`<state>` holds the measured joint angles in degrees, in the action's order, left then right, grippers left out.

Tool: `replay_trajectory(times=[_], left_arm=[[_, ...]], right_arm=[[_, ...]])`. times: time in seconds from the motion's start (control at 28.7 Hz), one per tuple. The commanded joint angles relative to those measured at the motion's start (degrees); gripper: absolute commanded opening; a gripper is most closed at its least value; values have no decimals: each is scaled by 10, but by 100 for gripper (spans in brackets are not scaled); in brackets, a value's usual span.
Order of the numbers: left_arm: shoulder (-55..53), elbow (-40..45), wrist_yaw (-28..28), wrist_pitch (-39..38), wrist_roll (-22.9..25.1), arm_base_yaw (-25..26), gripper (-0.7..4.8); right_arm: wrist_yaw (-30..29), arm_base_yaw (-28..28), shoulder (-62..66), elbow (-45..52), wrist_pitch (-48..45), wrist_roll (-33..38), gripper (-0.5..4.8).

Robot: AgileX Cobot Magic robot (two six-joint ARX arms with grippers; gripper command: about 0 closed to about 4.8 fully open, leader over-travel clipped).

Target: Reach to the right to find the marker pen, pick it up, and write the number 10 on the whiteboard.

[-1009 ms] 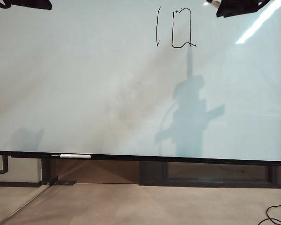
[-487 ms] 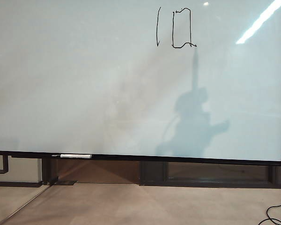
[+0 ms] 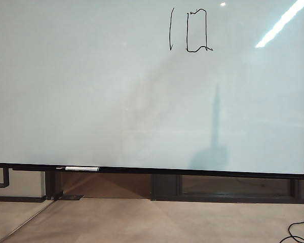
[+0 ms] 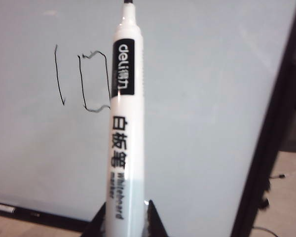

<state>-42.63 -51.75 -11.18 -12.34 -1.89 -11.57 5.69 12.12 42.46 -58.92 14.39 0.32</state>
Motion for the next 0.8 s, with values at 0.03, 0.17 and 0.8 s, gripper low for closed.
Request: replay_trajectory(times=[0.03, 0.17, 0.8], left_arm=[[71, 35, 0, -37, -53, -2, -6], [147, 86, 22, -64, -56, -3, -6], [383, 342, -11, 25, -38, 2, -6]], right_arm=[[13, 0, -67, 28, 40, 16, -5], [20, 0, -137, 57, 77, 30, -5], [14, 1, -346, 148, 189, 47, -5]])
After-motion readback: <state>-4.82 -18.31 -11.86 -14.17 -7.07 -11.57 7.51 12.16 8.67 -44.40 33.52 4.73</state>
